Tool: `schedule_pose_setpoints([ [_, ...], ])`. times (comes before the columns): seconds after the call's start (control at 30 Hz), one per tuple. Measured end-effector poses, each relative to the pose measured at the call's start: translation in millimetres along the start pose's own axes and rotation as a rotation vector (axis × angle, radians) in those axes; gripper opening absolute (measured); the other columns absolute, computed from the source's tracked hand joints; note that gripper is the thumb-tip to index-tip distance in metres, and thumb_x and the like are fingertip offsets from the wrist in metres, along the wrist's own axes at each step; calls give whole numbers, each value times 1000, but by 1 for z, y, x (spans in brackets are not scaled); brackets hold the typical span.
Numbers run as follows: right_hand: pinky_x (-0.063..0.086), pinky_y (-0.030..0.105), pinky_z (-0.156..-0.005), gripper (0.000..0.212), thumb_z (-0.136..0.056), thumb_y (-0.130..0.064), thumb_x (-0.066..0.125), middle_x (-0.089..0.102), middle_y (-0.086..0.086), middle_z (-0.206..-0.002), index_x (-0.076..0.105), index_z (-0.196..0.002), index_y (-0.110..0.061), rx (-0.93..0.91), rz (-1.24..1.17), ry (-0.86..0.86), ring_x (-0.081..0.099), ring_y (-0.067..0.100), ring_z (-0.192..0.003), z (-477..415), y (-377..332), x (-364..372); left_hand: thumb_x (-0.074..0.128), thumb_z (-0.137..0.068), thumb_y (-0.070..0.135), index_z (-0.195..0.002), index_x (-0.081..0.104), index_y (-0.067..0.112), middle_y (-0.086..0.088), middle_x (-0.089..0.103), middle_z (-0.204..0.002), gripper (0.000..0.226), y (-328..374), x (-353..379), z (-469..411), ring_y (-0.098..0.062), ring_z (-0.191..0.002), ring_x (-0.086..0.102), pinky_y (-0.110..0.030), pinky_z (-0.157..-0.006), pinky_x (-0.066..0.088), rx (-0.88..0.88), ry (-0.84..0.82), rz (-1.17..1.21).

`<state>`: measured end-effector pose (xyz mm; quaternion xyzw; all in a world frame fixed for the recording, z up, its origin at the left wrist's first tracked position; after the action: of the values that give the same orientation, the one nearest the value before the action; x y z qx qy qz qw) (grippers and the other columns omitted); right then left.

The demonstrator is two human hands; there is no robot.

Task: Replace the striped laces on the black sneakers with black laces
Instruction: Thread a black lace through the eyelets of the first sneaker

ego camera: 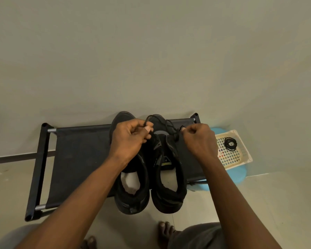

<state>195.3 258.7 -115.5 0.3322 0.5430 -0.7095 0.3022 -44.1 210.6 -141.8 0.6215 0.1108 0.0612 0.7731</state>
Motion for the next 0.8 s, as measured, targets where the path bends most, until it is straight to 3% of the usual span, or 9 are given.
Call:
schedule_pose_setpoints([
  [0.07, 44, 30, -76, 19, -97, -34, 63, 75, 0, -99, 74, -108, -24, -6, 24, 17, 68, 25, -97, 0, -3, 0, 75, -93, 7, -97, 78, 17, -2, 79, -85, 11, -4, 0, -3, -17, -83, 77, -28, -78, 62, -22, 20, -34],
  [0.13, 42, 29, -79, 30, -95, -32, 65, 74, -2, -98, 67, -124, -23, -38, -41, 13, 67, 20, -95, 0, -9, 4, 79, -89, 4, -93, 78, 15, -5, 79, -83, 12, -7, -1, -7, -22, -85, 77, -32, -82, 63, -51, 33, -36],
  [0.2, 42, 25, -72, 22, -95, -26, 66, 69, -10, -80, 68, -116, -22, -98, -155, -30, 64, 8, -78, 0, -19, 14, 81, -87, 3, -91, 77, 13, -8, 78, -83, 12, -13, -1, -11, -22, -85, 78, -35, -83, 64, -84, 36, -25],
  [0.27, 46, 21, -66, 11, -96, -23, 66, 69, -12, -78, 73, -104, -24, -133, -151, -127, 63, 0, -72, 3, -25, 30, 82, -86, 3, -89, 75, 11, -10, 78, -82, 11, -17, -2, -14, -22, -83, 79, -34, -82, 64, -111, 41, -19],
  [0.4, 57, 31, -78, 17, -100, -31, 62, 75, -6, -89, 77, -102, -22, -176, -48, -265, 68, 8, -79, 8, -29, 55, 81, -88, 5, -86, 70, 8, -8, 78, -77, 12, -18, -2, -16, -20, -78, 79, -37, -81, 65, -125, 36, -81],
  [0.57, 50, 27, -63, 22, -95, -41, 68, 69, -6, -71, 76, -85, -23, -162, 5, -331, 65, 9, -68, 8, -29, 64, 89, -80, 13, -77, 69, 14, 2, 78, -74, 20, -17, 2, -17, -14, -75, 77, -45, -78, 65, -87, -3, -278],
  [0.7, 49, 26, -63, 18, -94, -36, 70, 70, -5, -72, 76, -84, -22, -156, 26, -358, 66, 12, -70, 8, -28, 69, 89, -78, 19, -70, 67, 22, 11, 76, -74, 24, -11, 4, -15, -3, -73, 72, -37, -74, 63, -25, 41, -412],
  [0.8, 55, 31, -70, 17, -95, -32, 69, 72, -3, -77, 75, -83, -22, -138, 15, -364, 69, 14, -75, 7, -27, 70, 85, -81, 21, -72, 64, 22, 13, 74, -74, 23, -9, 3, -14, -1, -72, 70, -33, -70, 61, 0, 118, -481],
])
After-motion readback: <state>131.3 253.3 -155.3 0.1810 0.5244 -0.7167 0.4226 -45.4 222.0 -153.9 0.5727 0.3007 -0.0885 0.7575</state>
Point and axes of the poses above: each hand's wrist, its own z-axis away from the middle knuckle, its own x-axis out of the palm, y = z × x, the point moved 10 cm from there along -z, towards the middle knuckle
